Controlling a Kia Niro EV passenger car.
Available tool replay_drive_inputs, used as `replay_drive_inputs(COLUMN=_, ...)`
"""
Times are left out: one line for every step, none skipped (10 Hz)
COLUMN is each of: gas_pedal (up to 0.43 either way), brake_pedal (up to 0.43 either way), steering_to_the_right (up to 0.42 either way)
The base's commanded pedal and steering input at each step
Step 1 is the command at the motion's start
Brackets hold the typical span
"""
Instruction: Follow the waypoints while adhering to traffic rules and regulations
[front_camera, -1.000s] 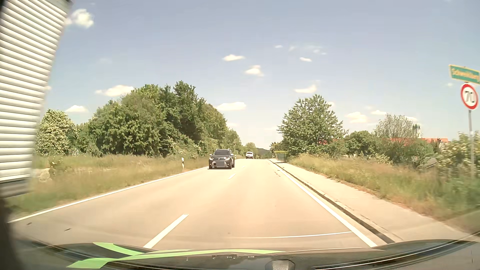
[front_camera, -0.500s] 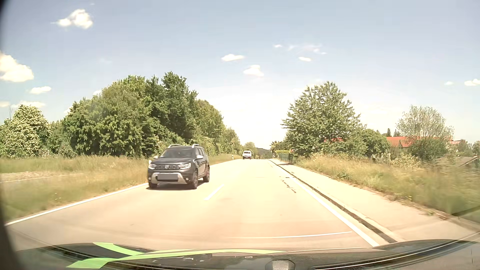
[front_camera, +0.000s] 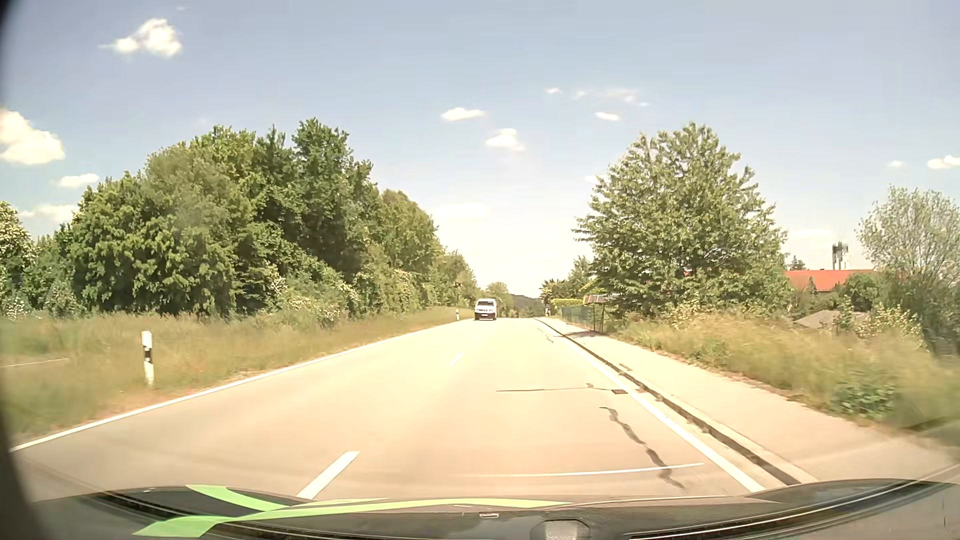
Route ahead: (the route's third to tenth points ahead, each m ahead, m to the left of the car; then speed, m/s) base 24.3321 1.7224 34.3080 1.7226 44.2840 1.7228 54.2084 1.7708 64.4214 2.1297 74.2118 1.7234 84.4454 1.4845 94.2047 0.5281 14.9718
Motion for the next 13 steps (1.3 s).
replay_drive_inputs(gas_pedal=0.228, brake_pedal=0.000, steering_to_the_right=0.003)
replay_drive_inputs(gas_pedal=0.228, brake_pedal=0.000, steering_to_the_right=0.003)
replay_drive_inputs(gas_pedal=0.228, brake_pedal=0.000, steering_to_the_right=0.003)
replay_drive_inputs(gas_pedal=0.228, brake_pedal=0.000, steering_to_the_right=0.003)
replay_drive_inputs(gas_pedal=0.228, brake_pedal=0.000, steering_to_the_right=0.002)
replay_drive_inputs(gas_pedal=0.228, brake_pedal=0.000, steering_to_the_right=0.002)
replay_drive_inputs(gas_pedal=0.228, brake_pedal=0.000, steering_to_the_right=0.001)
replay_drive_inputs(gas_pedal=0.228, brake_pedal=0.000, steering_to_the_right=0.000)
replay_drive_inputs(gas_pedal=0.240, brake_pedal=0.000, steering_to_the_right=0.000)
replay_drive_inputs(gas_pedal=0.240, brake_pedal=0.000, steering_to_the_right=0.000)
replay_drive_inputs(gas_pedal=0.240, brake_pedal=0.000, steering_to_the_right=0.000)
replay_drive_inputs(gas_pedal=0.209, brake_pedal=0.000, steering_to_the_right=0.000)
replay_drive_inputs(gas_pedal=0.197, brake_pedal=0.000, steering_to_the_right=-0.004)
